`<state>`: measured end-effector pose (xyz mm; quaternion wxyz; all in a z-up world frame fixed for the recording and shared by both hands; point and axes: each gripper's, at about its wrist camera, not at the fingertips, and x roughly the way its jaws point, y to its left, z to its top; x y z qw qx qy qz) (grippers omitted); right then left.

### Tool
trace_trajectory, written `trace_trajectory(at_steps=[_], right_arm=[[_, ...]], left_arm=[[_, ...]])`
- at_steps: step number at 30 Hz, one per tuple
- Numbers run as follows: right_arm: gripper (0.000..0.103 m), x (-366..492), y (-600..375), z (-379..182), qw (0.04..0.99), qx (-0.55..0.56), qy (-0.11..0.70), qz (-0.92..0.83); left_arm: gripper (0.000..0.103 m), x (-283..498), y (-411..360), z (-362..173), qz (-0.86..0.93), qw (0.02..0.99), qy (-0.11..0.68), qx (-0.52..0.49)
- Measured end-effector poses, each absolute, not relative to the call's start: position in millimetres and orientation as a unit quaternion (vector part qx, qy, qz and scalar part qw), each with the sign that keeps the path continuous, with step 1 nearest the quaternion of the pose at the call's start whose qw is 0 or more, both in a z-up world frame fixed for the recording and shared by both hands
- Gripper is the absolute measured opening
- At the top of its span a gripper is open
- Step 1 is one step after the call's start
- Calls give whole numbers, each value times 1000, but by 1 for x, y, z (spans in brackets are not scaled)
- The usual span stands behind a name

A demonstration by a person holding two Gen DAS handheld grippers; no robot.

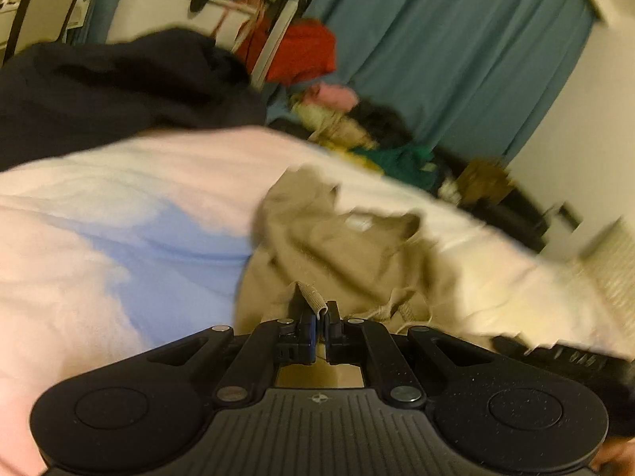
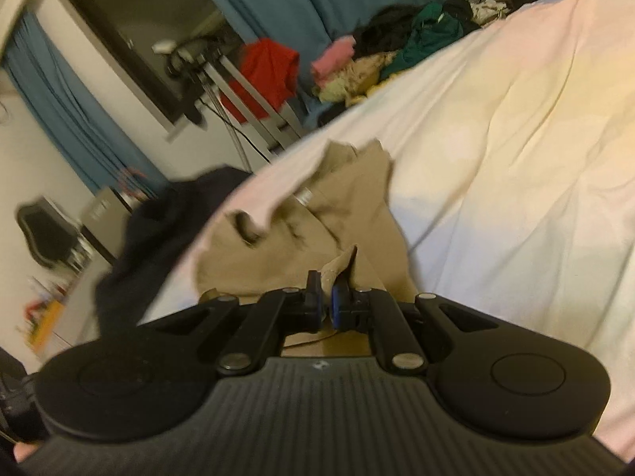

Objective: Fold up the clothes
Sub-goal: 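Lift the hem end with both grippers and fold it toward the collar, then open both grippers and release the folded shirt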

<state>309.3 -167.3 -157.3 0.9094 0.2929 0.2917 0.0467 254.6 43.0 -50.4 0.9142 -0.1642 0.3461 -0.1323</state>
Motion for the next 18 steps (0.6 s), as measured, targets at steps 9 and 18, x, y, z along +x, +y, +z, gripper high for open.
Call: trace_trajectory(at_steps=[9, 18], right_arm=[[11, 320, -148, -168, 924, 217, 313, 28], [96, 254, -145, -110, 956, 170, 235, 32]], left_arm=[[6, 261, 32, -75, -122, 921, 355, -104], [84, 193, 27, -14, -110, 949, 285, -79]])
